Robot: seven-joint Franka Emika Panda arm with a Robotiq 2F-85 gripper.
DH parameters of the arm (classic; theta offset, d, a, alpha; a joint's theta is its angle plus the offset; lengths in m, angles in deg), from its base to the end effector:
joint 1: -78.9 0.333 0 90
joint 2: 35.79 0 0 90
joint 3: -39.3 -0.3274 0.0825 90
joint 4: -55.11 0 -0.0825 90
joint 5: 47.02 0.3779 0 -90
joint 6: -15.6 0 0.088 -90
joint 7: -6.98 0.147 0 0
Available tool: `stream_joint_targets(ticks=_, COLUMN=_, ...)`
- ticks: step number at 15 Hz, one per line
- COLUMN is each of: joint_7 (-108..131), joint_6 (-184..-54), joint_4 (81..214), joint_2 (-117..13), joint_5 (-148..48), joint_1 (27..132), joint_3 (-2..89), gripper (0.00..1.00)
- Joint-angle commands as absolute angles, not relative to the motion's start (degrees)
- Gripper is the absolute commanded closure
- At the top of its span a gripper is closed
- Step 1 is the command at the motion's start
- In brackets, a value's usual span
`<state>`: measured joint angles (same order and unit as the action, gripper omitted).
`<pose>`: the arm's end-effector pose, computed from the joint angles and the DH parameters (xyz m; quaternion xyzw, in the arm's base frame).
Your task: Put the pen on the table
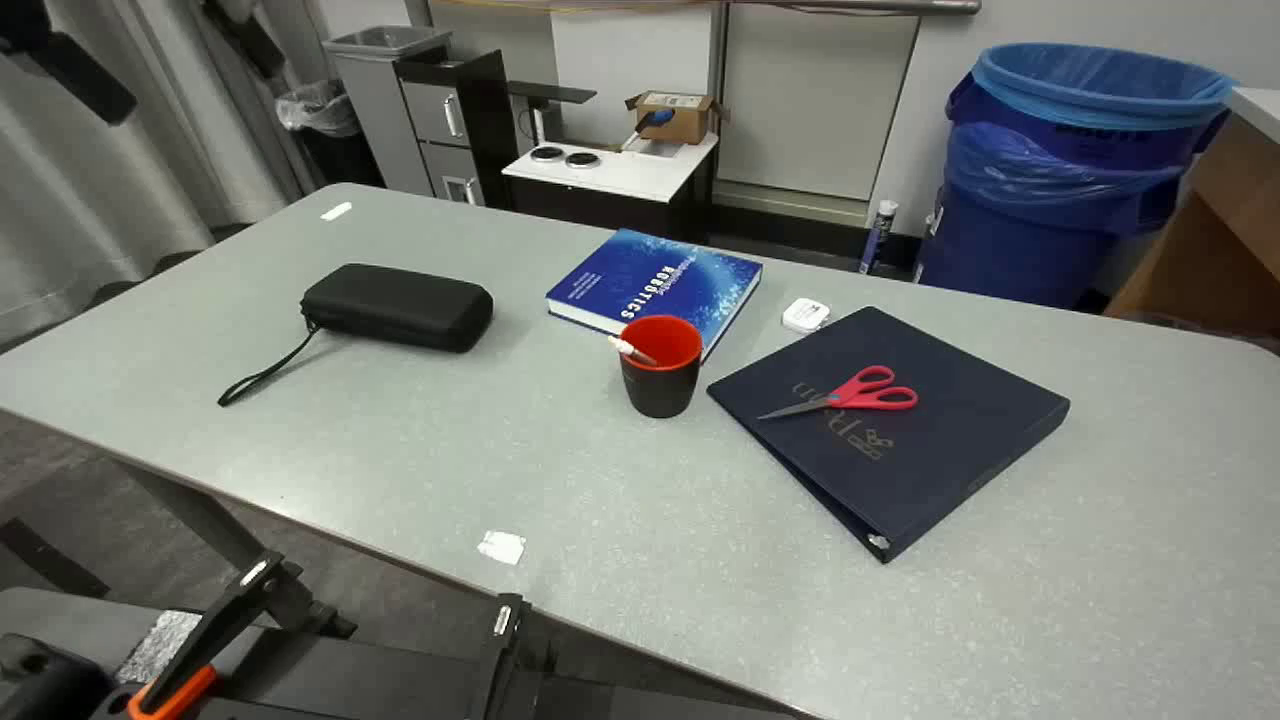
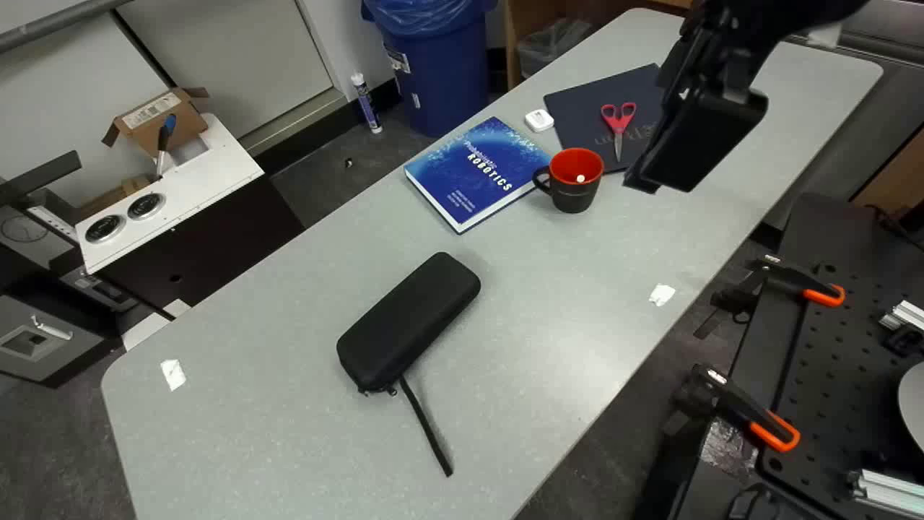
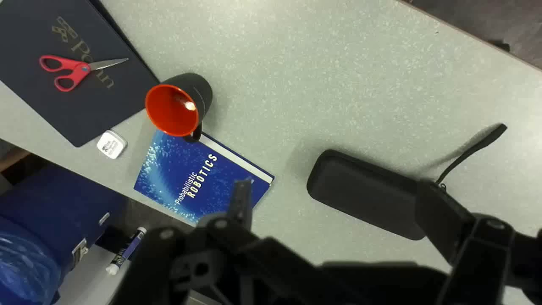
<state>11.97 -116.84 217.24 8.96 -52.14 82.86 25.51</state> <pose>0.3148 0.0846 0.3992 0.9790 0.1121 0.1390 0.0984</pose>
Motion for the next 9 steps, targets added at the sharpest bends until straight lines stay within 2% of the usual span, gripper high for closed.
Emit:
stream_joint_targets(ticks=1, joint_7=12.64, joint_6=-116.65, joint_4=217.05, joint_2=8.62, joint_5=-53.03, joint_1=83.72, joint_3=26.39, gripper=0.0)
stream_joint_targets(ticks=5, joint_7=10.92, joint_6=-116.02, joint_4=216.23, joint_2=7.21, joint_5=-52.56, joint_1=84.1, joint_3=27.63, gripper=0.0)
stream_joint_targets(ticks=9, joint_7=11.67, joint_6=-120.3, joint_4=212.99, joint_2=-0.96, joint_5=-57.27, joint_1=77.56, joint_3=29.76, gripper=0.0)
